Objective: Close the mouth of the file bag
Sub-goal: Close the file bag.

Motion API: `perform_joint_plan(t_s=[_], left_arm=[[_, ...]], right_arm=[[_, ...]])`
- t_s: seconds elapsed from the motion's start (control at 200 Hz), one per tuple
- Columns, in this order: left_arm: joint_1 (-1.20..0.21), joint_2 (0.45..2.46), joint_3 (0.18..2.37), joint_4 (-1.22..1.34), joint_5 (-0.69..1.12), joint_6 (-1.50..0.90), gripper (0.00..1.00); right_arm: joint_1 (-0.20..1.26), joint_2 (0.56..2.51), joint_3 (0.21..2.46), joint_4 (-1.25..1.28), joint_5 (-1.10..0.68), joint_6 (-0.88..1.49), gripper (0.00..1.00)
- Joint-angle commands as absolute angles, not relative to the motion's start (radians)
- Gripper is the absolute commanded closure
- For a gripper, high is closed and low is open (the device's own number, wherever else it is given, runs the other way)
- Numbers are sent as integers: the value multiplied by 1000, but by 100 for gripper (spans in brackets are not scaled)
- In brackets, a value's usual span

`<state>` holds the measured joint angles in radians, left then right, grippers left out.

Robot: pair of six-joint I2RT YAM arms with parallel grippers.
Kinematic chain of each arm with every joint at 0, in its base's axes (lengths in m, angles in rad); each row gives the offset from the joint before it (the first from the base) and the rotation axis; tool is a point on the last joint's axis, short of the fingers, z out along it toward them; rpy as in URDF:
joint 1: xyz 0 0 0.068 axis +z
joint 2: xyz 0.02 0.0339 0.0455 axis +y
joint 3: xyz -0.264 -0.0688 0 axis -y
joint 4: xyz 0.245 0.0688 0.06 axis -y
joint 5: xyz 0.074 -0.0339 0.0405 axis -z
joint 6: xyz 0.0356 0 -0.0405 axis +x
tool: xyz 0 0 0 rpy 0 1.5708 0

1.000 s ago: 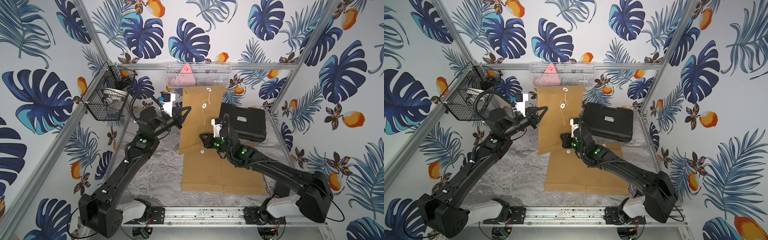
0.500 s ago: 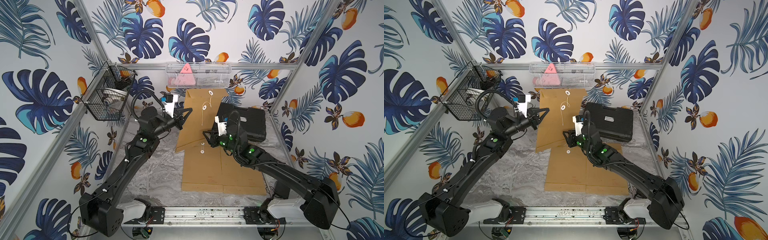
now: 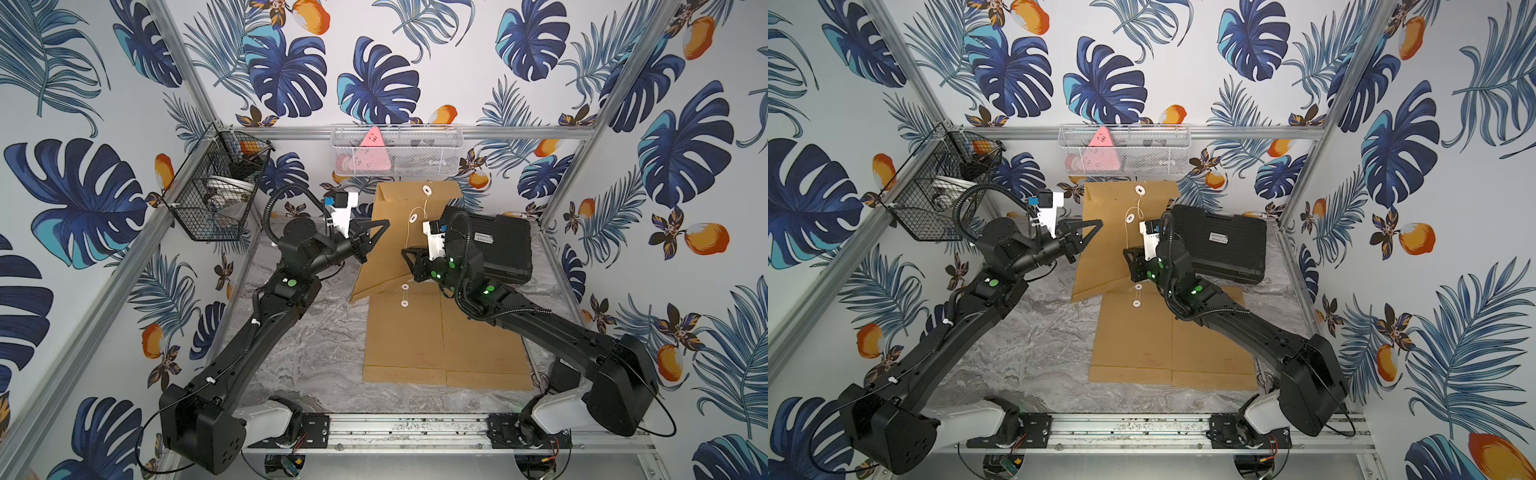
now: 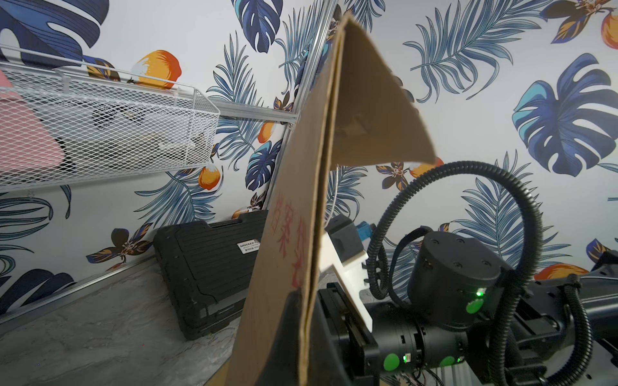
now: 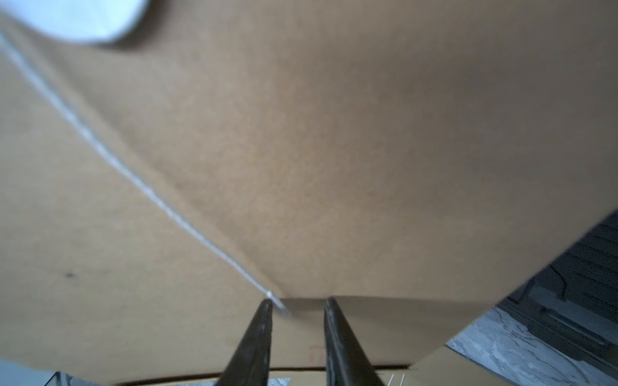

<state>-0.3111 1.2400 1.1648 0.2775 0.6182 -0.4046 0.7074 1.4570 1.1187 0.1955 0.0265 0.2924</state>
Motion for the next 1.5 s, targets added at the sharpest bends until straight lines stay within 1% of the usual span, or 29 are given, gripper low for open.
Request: perform_joint_plan(t_s=[0.0,0.255,0.31,0.44,0.63,0.686,0.836,1.036,1.216,1.306,1.491], left_arm=[[-315,1235,1170,333,643,-423,100],[-319,1239,1172,336,647,-431,100],[-319,1241,1170,340,646,-434,100],[-323,1242,1171,341,647,-437,100],[-326,1246,1174,334,646,-440,100],[-327,1247,1175,336,645,-439,100],[-329,1248,1175,331,645,-440,100],[-331,1248,1181,323,641,-435,100],[-331,1244,1196,265,593,-420,100],[-331,1254,1227,202,568,-398,100],[-326,1270,1243,188,554,-392,100]], right_arm=[[707,1462,1118,304,79,249,76],[707,1475,1127,313,83,221,81],[707,1477,1127,312,84,218,80],[707,1477,1127,315,90,208,73],[709,1477,1127,322,94,184,74],[710,1481,1160,317,96,178,76],[714,1479,1162,329,102,161,78],[719,1486,1171,323,110,147,92],[719,1455,1140,318,119,158,99],[725,1427,1101,293,111,166,100],[774,1371,1047,230,110,170,100]])
